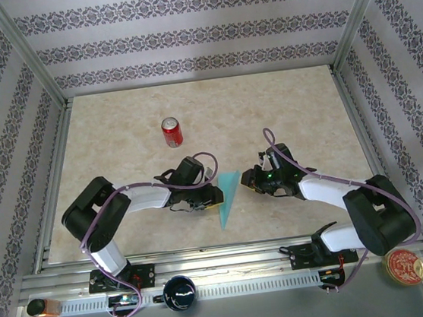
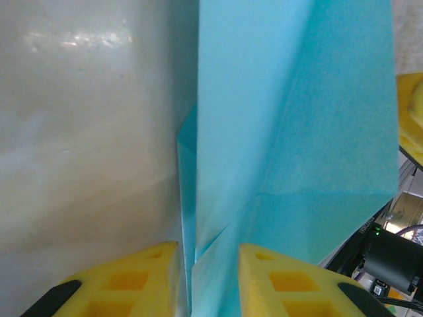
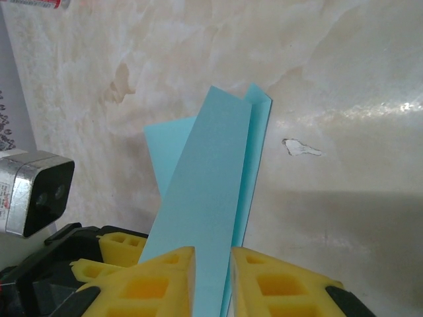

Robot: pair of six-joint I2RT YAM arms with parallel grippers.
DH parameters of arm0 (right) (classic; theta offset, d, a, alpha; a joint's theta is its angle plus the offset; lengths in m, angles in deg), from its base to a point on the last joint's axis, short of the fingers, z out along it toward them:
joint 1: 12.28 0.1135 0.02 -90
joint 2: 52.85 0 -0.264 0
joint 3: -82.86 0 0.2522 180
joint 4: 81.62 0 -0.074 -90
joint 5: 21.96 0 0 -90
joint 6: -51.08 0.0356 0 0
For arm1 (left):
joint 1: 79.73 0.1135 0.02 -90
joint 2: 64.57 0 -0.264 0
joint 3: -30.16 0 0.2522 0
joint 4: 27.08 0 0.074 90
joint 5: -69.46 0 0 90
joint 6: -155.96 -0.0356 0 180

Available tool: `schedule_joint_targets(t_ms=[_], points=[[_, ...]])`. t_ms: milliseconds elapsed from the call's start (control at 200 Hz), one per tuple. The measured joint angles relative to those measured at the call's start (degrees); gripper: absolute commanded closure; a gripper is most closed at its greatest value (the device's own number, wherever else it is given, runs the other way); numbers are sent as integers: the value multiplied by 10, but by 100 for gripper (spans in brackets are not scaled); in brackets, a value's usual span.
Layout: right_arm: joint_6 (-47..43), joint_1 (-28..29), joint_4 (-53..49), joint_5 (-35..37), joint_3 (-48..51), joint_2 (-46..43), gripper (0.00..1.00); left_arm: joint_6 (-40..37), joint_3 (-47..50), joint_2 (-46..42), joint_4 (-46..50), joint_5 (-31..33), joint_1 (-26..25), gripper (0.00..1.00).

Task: Fold a paper plane with a square sheet of paper (pick it up from the middle)
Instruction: Turn over the paper at the center of the table.

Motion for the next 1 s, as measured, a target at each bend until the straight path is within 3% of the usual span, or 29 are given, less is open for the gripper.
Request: schedule_joint_targets(t_ms=[350,684,999], points=[[2,10,11,-2,-1,12,75,9,-2,33,-51,-31,3,78],[2,10,7,-2,-1,3,67,13,4,48,-109,-38,3,100],[10,11,-2,-9,-18,-42,56,-23,0,-53,-47,26,3,100]])
